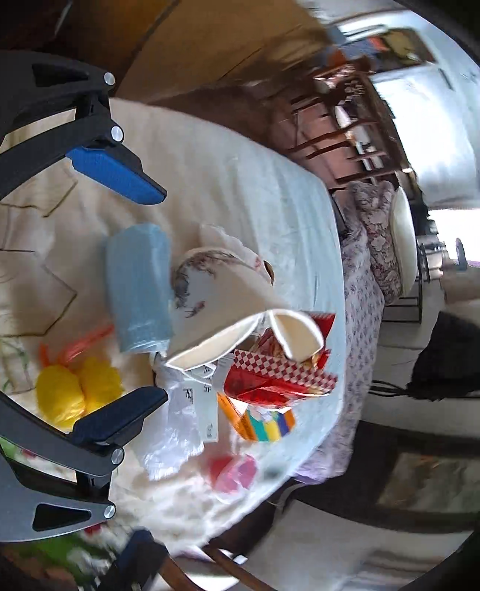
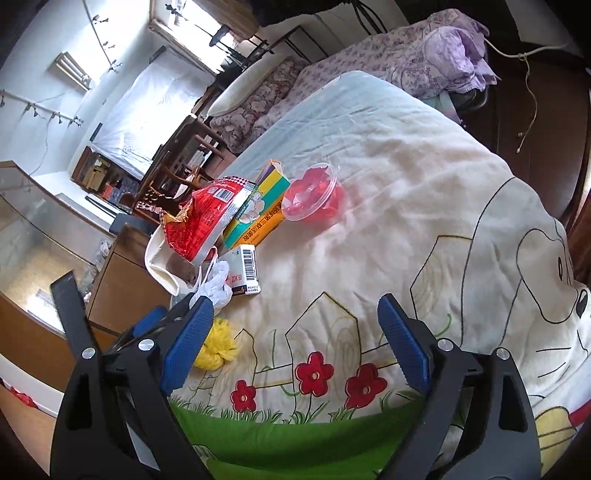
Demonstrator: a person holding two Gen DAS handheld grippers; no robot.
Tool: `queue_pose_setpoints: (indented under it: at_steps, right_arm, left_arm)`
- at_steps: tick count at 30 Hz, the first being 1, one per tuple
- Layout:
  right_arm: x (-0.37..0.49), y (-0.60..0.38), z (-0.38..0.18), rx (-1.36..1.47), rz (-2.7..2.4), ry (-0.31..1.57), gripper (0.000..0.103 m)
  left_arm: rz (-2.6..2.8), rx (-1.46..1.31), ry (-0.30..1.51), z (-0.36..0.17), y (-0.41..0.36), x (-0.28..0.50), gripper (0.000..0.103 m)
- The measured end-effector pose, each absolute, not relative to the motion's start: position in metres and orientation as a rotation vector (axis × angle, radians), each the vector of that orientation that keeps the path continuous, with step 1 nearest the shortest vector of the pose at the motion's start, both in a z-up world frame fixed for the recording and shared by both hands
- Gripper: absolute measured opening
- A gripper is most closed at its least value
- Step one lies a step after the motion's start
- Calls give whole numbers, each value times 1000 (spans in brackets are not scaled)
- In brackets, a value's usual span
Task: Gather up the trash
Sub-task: 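Move both tools back over the trash on the bed, then grasp the blue face mask with left gripper while right gripper grasps white tissue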
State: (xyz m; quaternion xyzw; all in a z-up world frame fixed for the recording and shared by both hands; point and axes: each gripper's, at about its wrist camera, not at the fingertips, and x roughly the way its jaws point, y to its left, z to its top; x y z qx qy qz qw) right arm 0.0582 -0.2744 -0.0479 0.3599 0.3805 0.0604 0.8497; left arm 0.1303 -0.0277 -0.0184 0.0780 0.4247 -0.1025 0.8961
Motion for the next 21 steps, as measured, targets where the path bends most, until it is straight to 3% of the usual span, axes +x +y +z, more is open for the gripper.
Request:
queue_pose_setpoints:
  at_steps: [1,2,3,11,21]
  right_arm:
    - [58,-274,-48,757,128,799,87]
    - [58,-274,-47,754,129,796,87]
    - [58,-274,-47,753,130,794,87]
    - [56,-274,-44,754,141,780,87]
    - [55,-244,-31,580,203,759,87]
  left_arm:
    - [-221,159,891,-20,-29,133,79]
    - [-254,127,915,-22,-26,135,58]
    - [-273,99,921,-21,-23,135,56]
    - [-471,-95,691,22,1,81,53]
    - [-482,-288,593,34,44,44,54]
